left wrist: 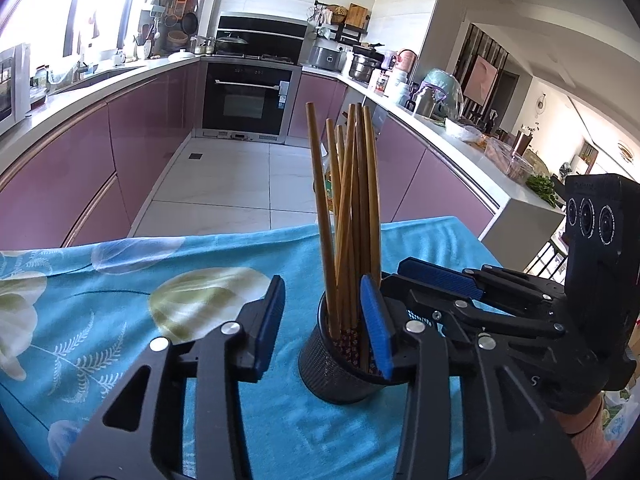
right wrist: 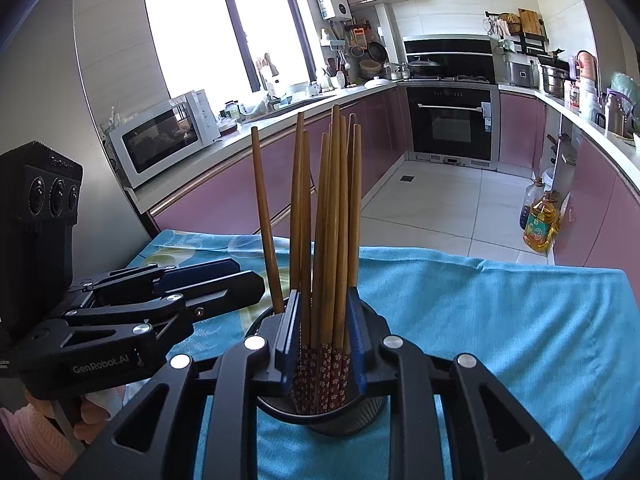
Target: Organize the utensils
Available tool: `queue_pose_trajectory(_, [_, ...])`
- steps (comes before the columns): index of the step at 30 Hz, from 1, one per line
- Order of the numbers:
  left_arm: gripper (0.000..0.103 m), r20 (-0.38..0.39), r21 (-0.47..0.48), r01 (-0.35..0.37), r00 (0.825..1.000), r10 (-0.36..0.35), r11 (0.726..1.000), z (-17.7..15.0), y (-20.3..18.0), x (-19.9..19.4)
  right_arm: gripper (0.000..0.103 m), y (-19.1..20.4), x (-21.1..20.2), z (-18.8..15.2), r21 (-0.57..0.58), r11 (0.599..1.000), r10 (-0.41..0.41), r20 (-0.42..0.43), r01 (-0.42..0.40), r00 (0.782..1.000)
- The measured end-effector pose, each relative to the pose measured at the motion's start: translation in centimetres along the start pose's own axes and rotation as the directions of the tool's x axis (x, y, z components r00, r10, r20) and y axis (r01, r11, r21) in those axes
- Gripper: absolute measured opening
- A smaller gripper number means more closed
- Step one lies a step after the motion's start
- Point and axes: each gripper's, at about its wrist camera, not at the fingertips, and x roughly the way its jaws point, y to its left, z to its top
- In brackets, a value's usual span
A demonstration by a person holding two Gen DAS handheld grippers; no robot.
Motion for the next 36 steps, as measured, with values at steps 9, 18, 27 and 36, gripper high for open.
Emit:
queue_pose_trajectory(9, [0.079, 0.081, -0.009, -0.089, 0.993, 0.090, 0.996, -1.5, 0.9, -2.7, 0.052, 0.4, -1.4, -0.8, -0.007, 1.000, -0.029, 0.040, 0.029, 0.999])
queue_pose_trajectory(18, [0.098, 0.201, -0.008, -0.235, 0.952, 0.232, 0.972, -4.2, 2.0, -6.7, 0.092, 1.9, -3.2, -3.0, -0.058, 0.993, -0.097, 0.107, 0.103, 0.990])
queue_pose_trajectory(27, [0.098, 0.320, -0.029, -0.347, 0.885, 0.338, 0.937, -7.1, 2.7, -10.8, 0.097, 3.6, -5.2, -5.8, -0.082, 0.984, -0.143, 0.189, 0.161, 0.972])
queue_pose_trajectory(36, [0.098, 0.376, -0.055, -0.405, 0.838, 0.395, 0.912, -9.2, 2.8, -13.0, 0.097, 5.4, -6.9, -7.4, -0.101, 0.975, -0.163, 0.278, 0.197, 0.947])
